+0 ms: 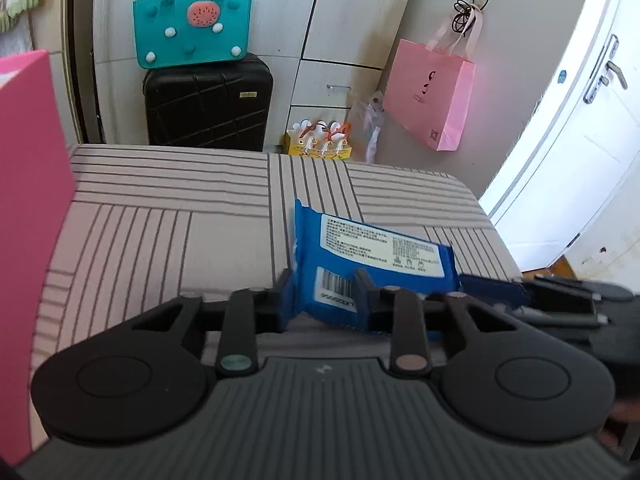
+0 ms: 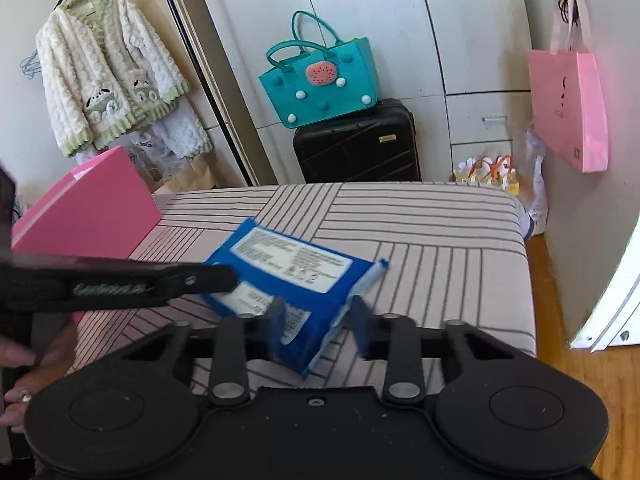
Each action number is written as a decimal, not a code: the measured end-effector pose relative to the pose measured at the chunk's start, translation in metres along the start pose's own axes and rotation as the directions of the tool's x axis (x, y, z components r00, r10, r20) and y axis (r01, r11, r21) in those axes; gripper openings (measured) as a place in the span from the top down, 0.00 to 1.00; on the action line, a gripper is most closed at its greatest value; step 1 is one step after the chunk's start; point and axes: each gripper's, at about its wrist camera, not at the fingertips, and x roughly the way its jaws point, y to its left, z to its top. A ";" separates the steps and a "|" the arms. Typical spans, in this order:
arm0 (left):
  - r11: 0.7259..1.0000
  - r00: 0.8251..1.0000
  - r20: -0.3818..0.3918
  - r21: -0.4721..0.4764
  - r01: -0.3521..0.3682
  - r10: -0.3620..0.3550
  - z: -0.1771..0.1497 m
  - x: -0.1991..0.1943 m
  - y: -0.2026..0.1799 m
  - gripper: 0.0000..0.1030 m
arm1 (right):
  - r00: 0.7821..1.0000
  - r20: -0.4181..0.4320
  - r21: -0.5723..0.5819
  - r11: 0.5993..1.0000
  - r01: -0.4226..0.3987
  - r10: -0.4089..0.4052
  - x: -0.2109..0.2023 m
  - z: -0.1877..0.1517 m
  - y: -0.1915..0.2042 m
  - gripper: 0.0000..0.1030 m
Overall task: Organize soft objects
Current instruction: 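Close the left gripper on the blue wet-wipe pack while the right gripper grips it, then lift the blue wet-wipe pack off the table with both grippers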
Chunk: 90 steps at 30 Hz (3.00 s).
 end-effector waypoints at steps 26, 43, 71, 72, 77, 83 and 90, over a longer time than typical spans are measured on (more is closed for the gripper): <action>1.000 1.000 -0.028 -0.008 0.006 -0.006 -0.023 -0.015 -0.013 0.76 | 1.000 -0.003 -0.017 1.000 -0.017 0.017 -0.013 -0.014 -0.005 0.65; 0.998 0.998 -0.044 0.029 0.054 -0.053 -0.042 -0.047 -0.024 0.77 | 1.000 -0.028 -0.066 0.998 0.011 -0.013 -0.037 -0.017 0.022 0.62; 0.974 0.978 -0.107 0.124 0.191 -0.178 -0.074 -0.162 -0.011 0.77 | 0.989 -0.144 -0.207 0.976 -0.071 0.041 -0.120 -0.044 0.112 0.38; 0.973 0.979 -0.102 0.134 0.190 -0.177 -0.074 -0.168 -0.010 0.77 | 0.988 -0.148 -0.212 0.974 -0.081 0.050 -0.122 -0.043 0.115 0.38; 0.970 0.981 -0.082 0.158 0.187 -0.176 -0.074 -0.190 -0.004 0.77 | 0.986 -0.146 -0.247 0.962 -0.119 0.084 -0.140 -0.044 0.133 0.38; 0.966 0.980 -0.077 0.170 0.192 -0.181 -0.078 -0.214 0.007 0.77 | 0.984 -0.141 -0.308 0.940 -0.147 0.108 -0.157 -0.046 0.157 0.38; 0.962 0.979 -0.085 0.186 0.198 -0.185 -0.083 -0.237 0.018 0.77 | 0.982 -0.143 -0.363 0.916 -0.171 0.127 -0.168 -0.046 0.183 0.38</action>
